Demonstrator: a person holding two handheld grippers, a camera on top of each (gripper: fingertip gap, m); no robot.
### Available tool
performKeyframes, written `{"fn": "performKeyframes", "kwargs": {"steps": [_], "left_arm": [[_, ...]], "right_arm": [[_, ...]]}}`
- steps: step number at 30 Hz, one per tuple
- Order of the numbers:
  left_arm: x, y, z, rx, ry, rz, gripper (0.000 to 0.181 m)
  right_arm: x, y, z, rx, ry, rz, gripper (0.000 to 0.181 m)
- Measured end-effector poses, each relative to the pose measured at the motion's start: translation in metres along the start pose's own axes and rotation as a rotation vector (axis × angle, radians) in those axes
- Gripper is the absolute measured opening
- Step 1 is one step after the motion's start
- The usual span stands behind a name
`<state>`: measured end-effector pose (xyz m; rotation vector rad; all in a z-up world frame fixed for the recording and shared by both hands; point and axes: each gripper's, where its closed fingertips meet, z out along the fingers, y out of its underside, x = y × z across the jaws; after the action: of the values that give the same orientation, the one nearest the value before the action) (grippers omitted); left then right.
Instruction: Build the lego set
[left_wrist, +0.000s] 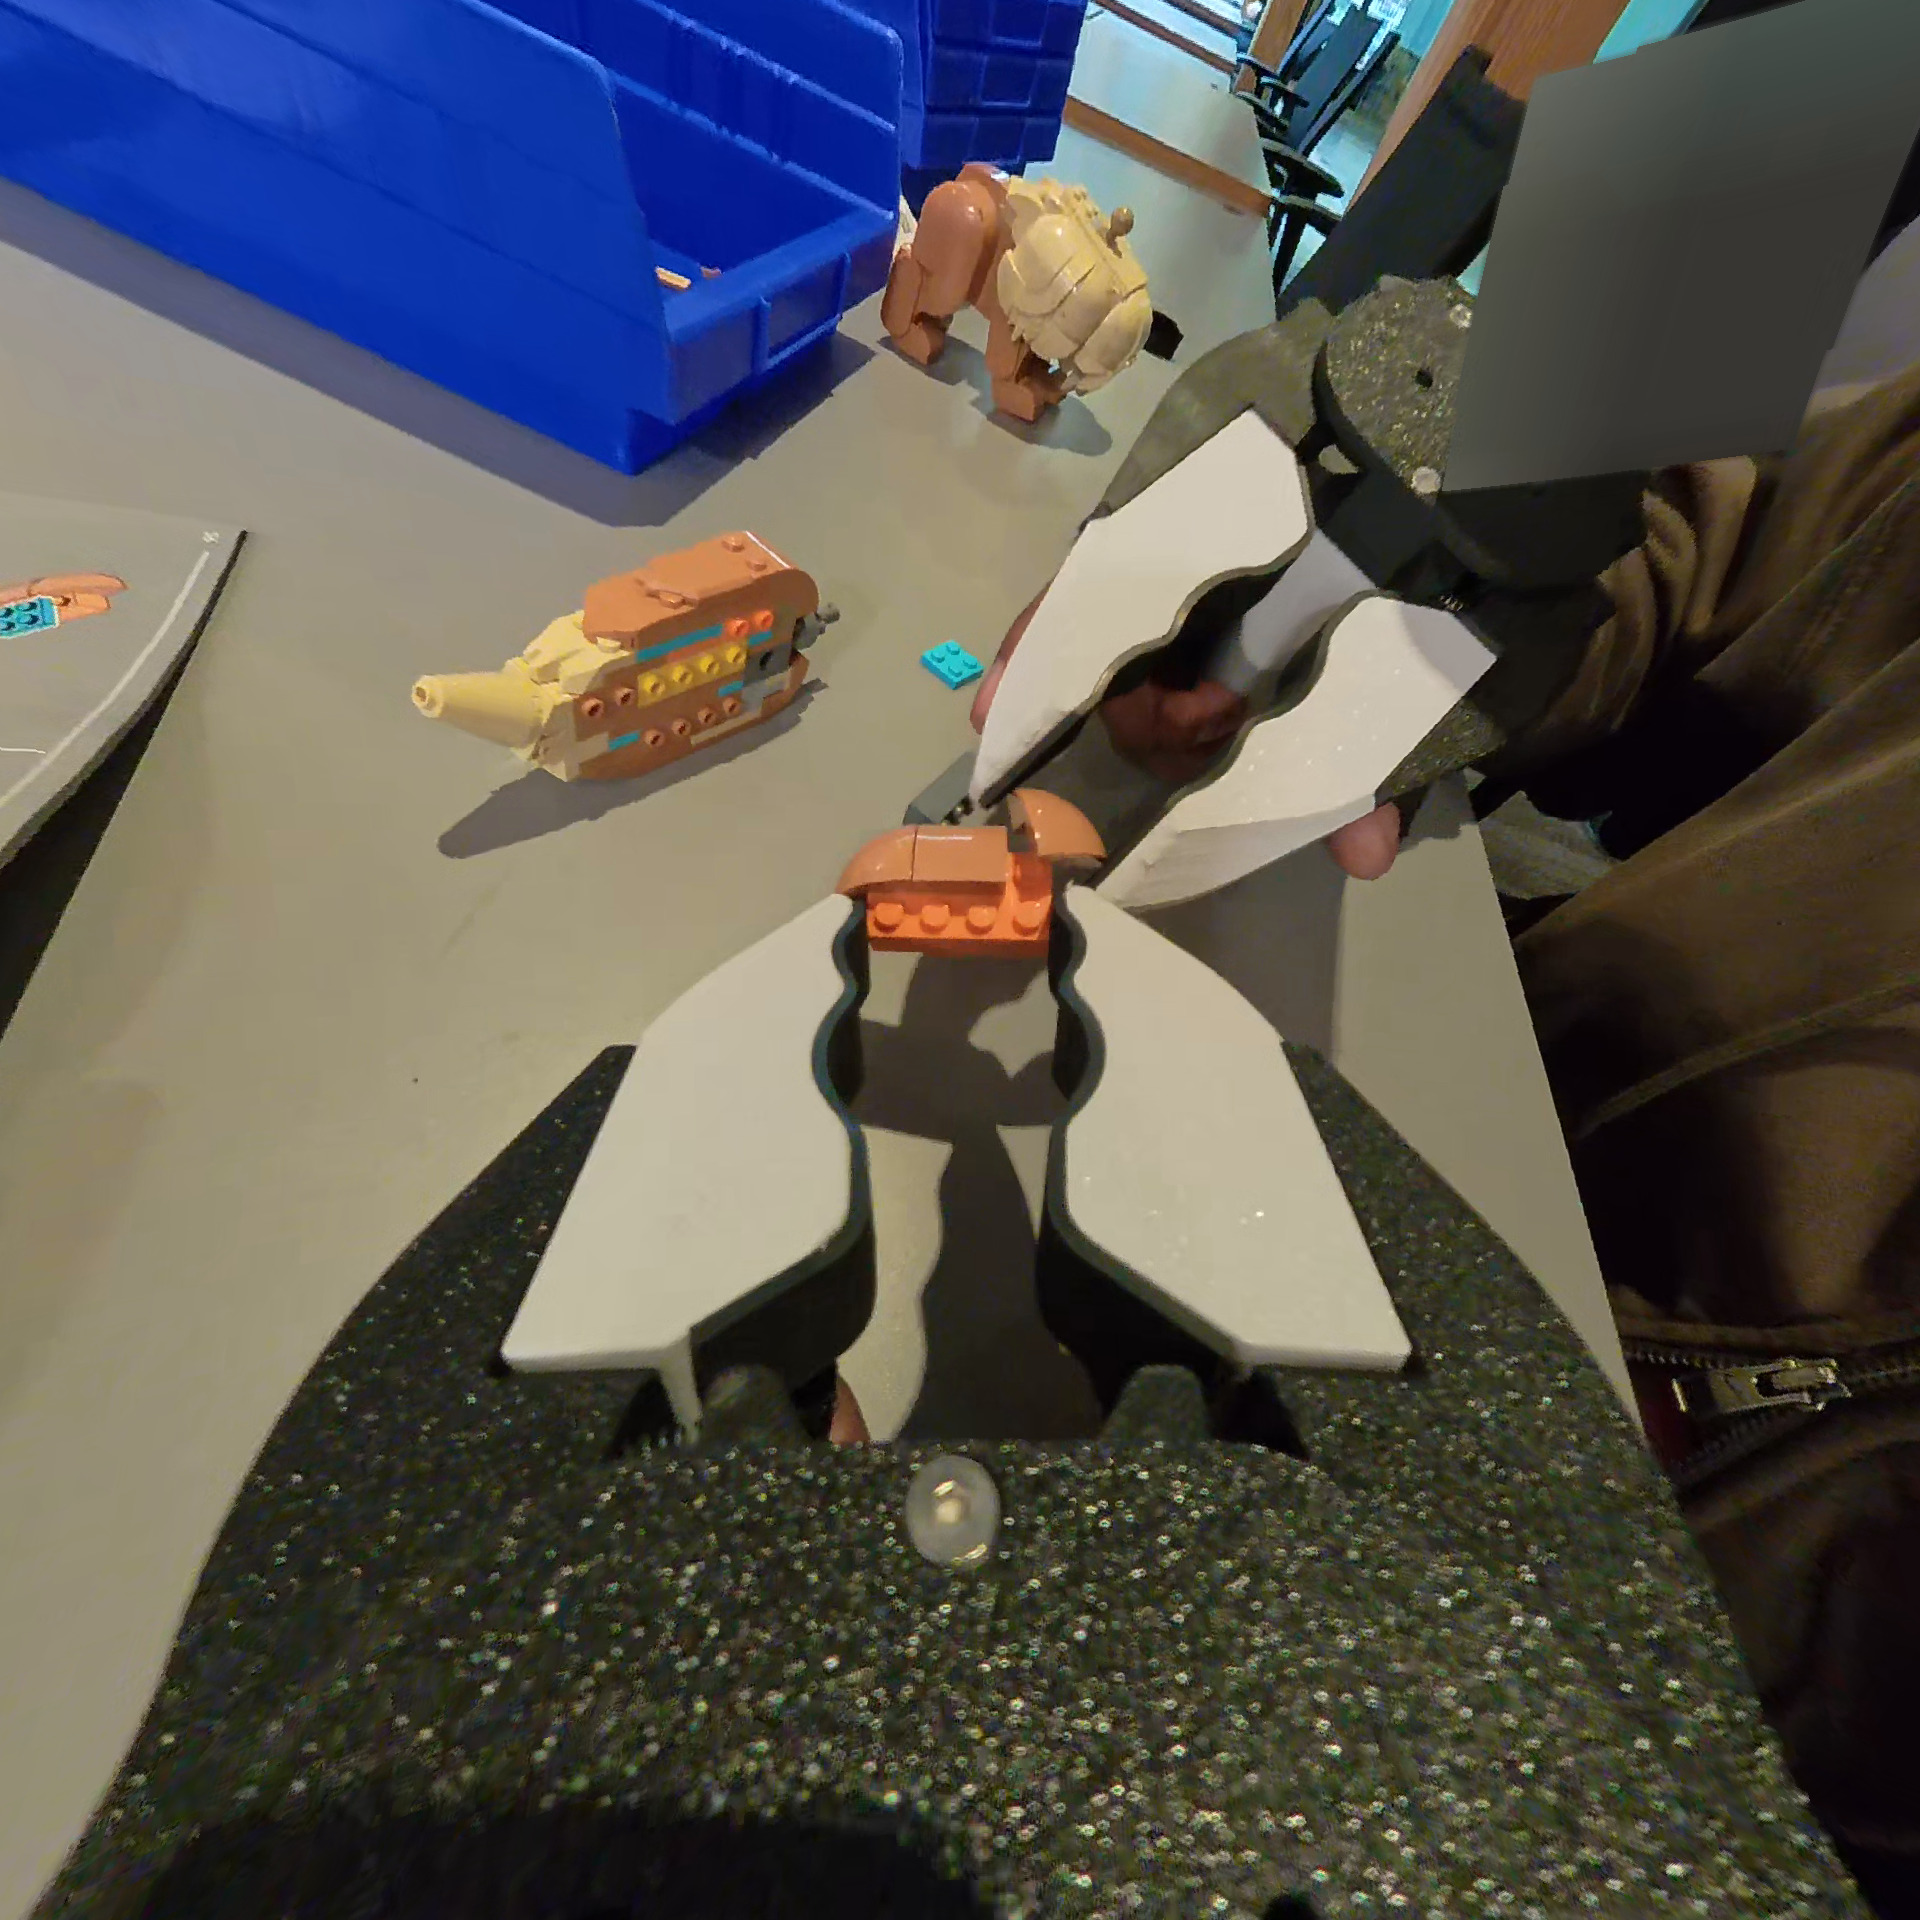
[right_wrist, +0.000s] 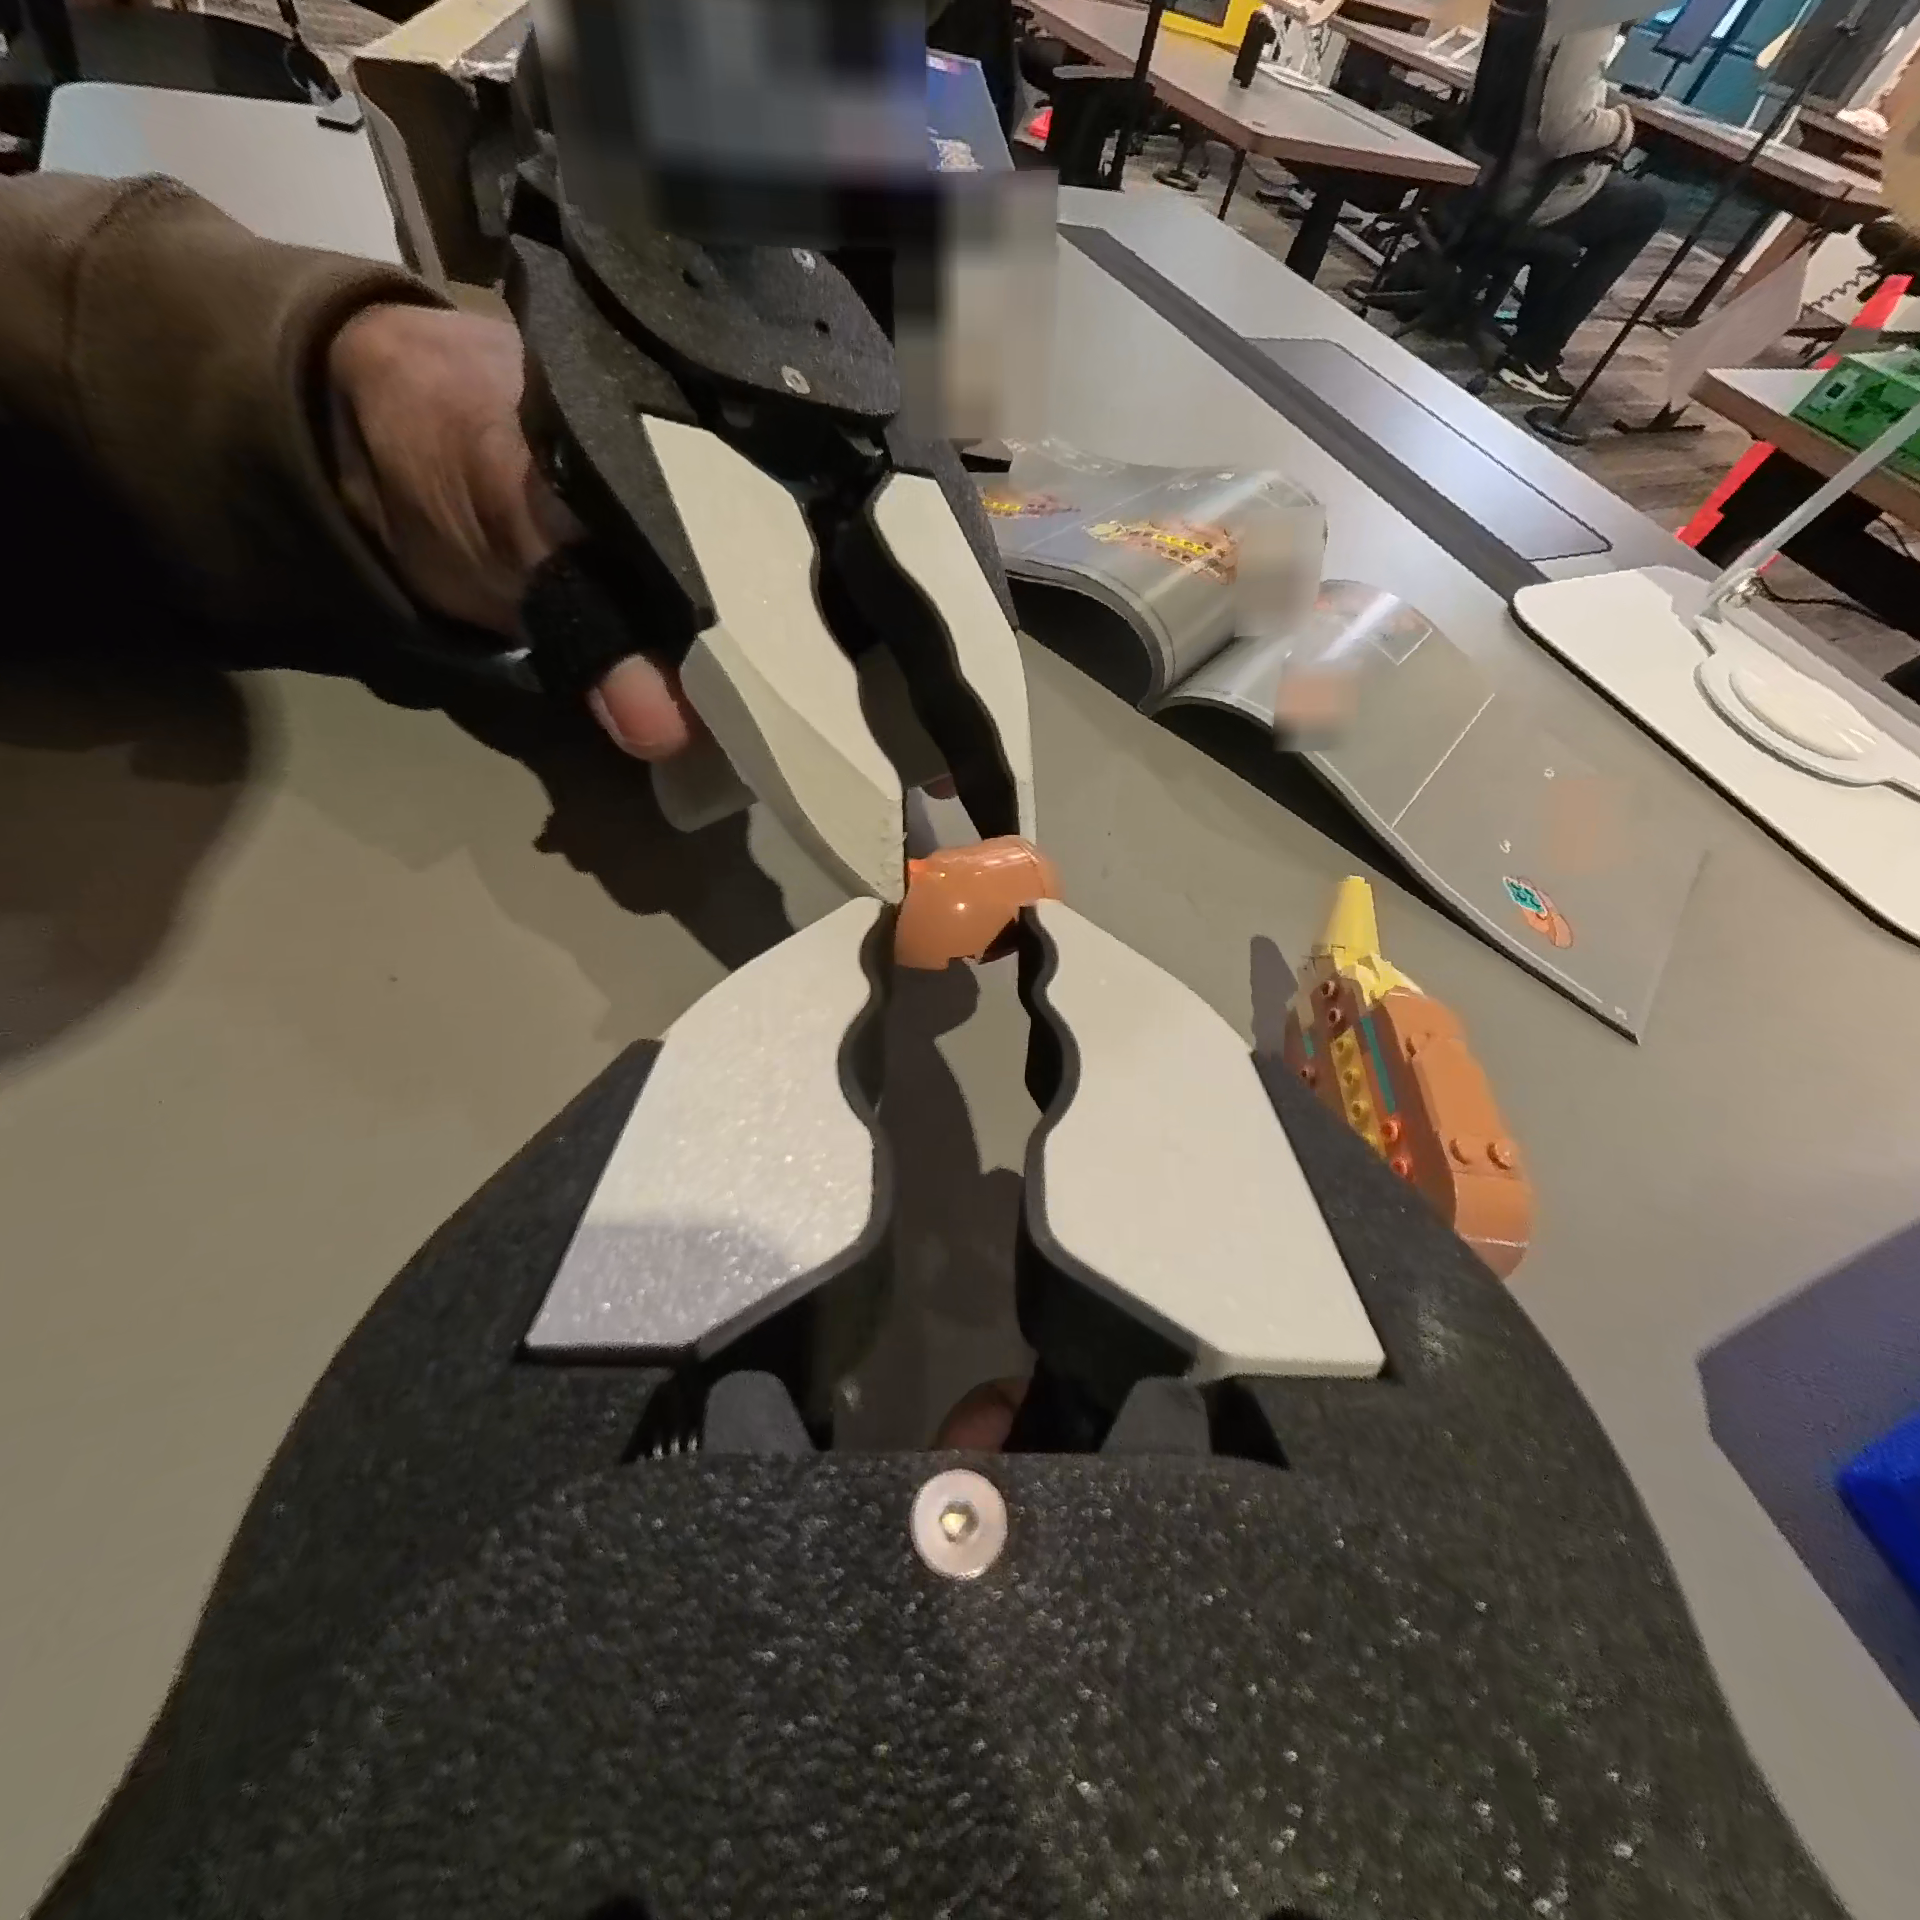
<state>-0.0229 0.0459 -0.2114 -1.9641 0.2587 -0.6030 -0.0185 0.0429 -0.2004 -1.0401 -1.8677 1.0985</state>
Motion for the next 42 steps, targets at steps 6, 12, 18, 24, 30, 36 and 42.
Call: {"fn": "performKeyframes", "kwargs": {"steps": [6,12,18,24,30,36,42], "left_arm": [[0.002,-0.006,-0.003,0.049,0.044,-0.059,0.033],[0.004,-0.011,-0.006,0.083,0.087,-0.111,0.033],[0.004,-0.009,-0.006,0.069,0.089,-0.126,0.033],[-0.015,0.021,-0.003,-0.155,-0.105,0.067,0.033],[-0.018,0.047,0.001,-0.342,-0.171,0.2,0.033],[-0.019,0.05,0.003,-0.367,-0.186,0.223,0.033],[-0.019,0.05,0.002,-0.366,-0.19,0.219,0.033]], "right_arm": [[0.001,-0.007,-0.001,0.025,-0.007,0.051,0.022],[0.001,-0.01,-0.003,0.037,-0.014,0.051,0.022],[0.0,-0.007,-0.001,0.023,-0.012,0.039,0.022],[-0.003,0.019,0.006,-0.108,-0.005,-0.058,0.022],[-0.004,0.043,0.013,-0.272,-0.019,-0.047,0.022],[-0.001,0.058,0.014,-0.372,-0.04,0.019,0.022],[0.0,0.064,0.01,-0.397,-0.08,0.075,0.022]]}}
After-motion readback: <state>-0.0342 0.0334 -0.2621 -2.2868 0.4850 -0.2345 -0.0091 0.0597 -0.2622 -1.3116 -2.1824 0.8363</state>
